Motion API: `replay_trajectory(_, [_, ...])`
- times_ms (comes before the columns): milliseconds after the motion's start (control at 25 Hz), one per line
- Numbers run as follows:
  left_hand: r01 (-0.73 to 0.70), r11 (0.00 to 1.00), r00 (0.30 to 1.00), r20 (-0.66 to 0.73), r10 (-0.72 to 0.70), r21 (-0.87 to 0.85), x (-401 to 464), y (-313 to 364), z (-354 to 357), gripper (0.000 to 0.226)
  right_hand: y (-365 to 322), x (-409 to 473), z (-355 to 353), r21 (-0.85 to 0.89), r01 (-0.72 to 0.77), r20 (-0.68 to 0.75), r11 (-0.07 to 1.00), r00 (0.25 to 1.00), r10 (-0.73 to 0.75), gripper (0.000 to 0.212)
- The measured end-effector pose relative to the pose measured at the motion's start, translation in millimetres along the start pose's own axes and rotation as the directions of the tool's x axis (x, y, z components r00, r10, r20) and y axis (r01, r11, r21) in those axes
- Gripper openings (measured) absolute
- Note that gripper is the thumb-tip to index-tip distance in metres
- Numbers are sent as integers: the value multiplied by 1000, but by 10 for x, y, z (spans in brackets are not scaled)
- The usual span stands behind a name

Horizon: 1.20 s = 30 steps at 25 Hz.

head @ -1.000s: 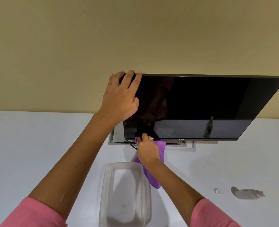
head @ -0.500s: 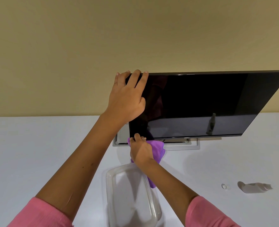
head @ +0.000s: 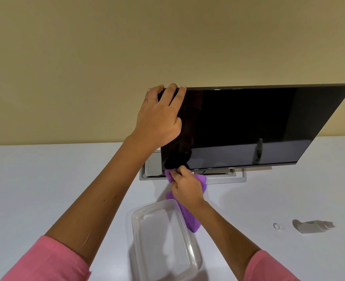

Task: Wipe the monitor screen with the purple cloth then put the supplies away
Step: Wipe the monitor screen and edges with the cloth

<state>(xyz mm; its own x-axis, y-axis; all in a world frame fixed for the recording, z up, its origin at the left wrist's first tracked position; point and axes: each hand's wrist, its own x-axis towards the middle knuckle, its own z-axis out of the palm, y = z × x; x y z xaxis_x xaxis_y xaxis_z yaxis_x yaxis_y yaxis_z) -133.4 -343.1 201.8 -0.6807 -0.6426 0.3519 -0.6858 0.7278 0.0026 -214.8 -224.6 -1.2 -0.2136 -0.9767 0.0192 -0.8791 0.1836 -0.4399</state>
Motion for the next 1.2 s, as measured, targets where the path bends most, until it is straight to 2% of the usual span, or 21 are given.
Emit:
replay_trajectory(120, [3,1000,1000,0,-3,-9,-2,3,-1,66,-55,2,-9,-1,-83,-6,997,997,83,30])
replay_trajectory(360, [-3,1000,1000,20,3,-5,-1,-12,-9,67,-244,82,29,-58,-13,138,998,990,21,33])
replay_trajectory(480, [2,1000,1000,28,-2,0,2,-2,-9,67,-188,125,39,-102,64,160,993,986,-47,34])
replay_trajectory(640, [0,1000,1000,15,0,0,5,-4,-13,66,-60,115,24,-51,246,240,968,944,-227,30])
replay_trajectory(680, [3,1000,1000,9,-3,-5,2,0,-16,66,-43,96,17,-44,232,208,972,953,-218,30])
replay_trajectory(760, [8,1000,1000,1,-8,-10,-7,6,-23,66,-36,59,-8,-17,154,46,988,987,-153,29])
replay_trajectory(880, [19,1000,1000,11,-19,-21,-9,12,-26,66,-45,20,8,72,77,-214,994,975,-60,28])
replay_trajectory(960, [23,999,1000,17,-23,-33,-8,11,-28,66,-95,43,-17,197,-17,-241,980,968,65,17])
replay_trajectory(1000, [25,999,1000,17,-25,-36,-8,12,-28,66,-115,78,-5,217,-74,-204,973,972,119,25])
replay_trajectory(1080, [28,999,999,18,-27,-32,-6,14,-24,66,-112,137,74,153,-90,-111,984,988,108,40])
replay_trajectory(1200, [30,999,999,29,-30,-24,-2,4,-15,67,-111,153,176,32,-68,45,997,997,66,29])
